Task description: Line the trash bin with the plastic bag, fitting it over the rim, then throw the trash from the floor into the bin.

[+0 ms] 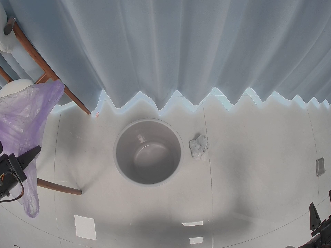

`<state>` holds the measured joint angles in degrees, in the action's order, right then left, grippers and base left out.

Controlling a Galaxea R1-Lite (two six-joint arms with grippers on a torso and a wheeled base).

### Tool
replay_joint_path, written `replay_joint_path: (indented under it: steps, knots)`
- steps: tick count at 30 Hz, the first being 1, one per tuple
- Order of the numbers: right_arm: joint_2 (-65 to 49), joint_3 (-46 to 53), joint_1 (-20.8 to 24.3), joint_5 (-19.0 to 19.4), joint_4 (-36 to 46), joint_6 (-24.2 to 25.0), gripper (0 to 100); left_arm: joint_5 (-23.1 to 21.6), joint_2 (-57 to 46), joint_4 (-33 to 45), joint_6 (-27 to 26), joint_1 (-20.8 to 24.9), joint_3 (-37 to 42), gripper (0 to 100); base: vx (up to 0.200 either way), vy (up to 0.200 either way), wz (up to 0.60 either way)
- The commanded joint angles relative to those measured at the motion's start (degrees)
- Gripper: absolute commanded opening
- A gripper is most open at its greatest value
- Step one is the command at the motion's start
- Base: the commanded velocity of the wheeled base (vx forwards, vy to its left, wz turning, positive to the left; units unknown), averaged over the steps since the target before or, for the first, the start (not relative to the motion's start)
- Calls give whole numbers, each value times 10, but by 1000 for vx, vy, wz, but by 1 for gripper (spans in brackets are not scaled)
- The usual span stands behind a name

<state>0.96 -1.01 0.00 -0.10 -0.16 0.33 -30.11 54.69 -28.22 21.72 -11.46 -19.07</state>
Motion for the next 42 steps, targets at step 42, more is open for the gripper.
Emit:
replay_joint_path:
  steps: [42]
  knots:
    - [-10,10,0,-2,0,-2,100,-7,158,-24,-44,166,-164,0,0,0,0]
